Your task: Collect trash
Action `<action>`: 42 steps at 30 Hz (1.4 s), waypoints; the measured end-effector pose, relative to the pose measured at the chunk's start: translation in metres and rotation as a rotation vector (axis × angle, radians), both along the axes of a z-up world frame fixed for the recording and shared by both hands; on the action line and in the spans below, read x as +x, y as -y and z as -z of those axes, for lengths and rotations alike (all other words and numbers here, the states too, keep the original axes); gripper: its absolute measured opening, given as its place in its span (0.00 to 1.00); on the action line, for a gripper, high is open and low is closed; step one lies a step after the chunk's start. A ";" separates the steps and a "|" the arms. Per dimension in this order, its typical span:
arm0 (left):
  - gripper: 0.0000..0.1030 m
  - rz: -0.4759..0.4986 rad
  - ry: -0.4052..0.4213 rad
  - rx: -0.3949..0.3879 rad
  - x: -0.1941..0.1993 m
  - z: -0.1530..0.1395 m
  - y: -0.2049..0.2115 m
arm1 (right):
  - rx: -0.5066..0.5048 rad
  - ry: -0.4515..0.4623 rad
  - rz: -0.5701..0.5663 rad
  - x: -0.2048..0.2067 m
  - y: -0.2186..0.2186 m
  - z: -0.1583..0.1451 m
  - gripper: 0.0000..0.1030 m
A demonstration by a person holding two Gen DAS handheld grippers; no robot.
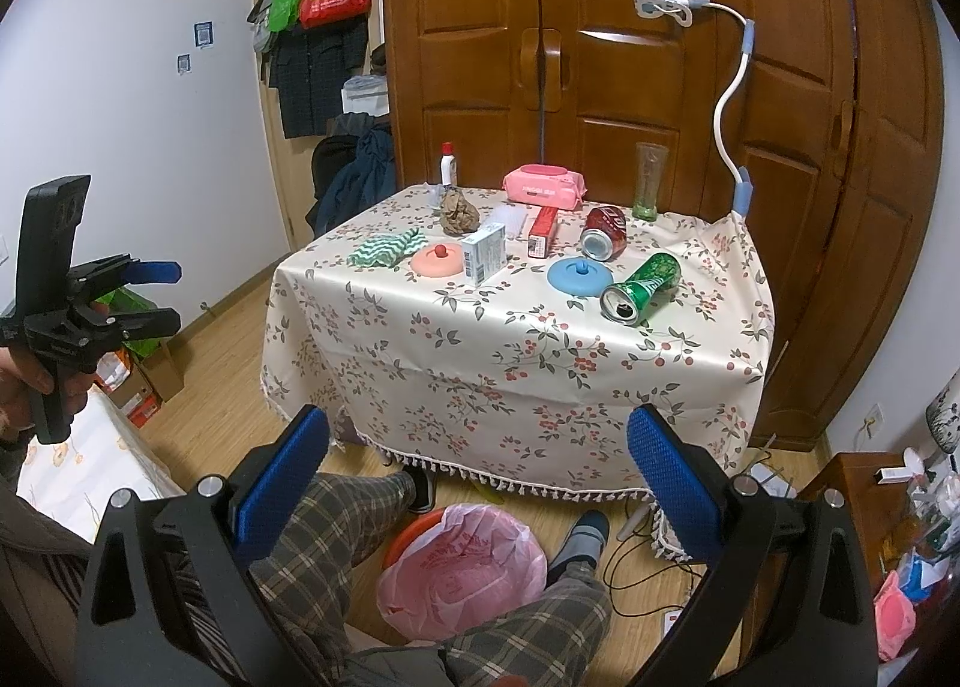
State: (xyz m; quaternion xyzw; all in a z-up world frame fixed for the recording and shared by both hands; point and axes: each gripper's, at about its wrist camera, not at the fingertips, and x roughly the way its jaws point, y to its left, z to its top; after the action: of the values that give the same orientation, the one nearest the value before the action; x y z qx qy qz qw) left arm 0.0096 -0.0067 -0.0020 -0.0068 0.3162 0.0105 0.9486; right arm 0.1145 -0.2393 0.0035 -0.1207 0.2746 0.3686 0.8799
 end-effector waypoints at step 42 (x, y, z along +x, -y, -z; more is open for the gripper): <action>0.95 0.016 -0.017 -0.047 0.210 0.024 -0.037 | 0.027 -0.238 0.149 0.211 -0.018 0.048 0.95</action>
State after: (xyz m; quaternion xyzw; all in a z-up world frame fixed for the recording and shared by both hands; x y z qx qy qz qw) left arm 0.2200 0.0300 -0.0263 -0.0267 0.3244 -0.0045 0.9455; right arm 0.3260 -0.2208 -0.0441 -0.0435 0.3802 0.3174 0.8676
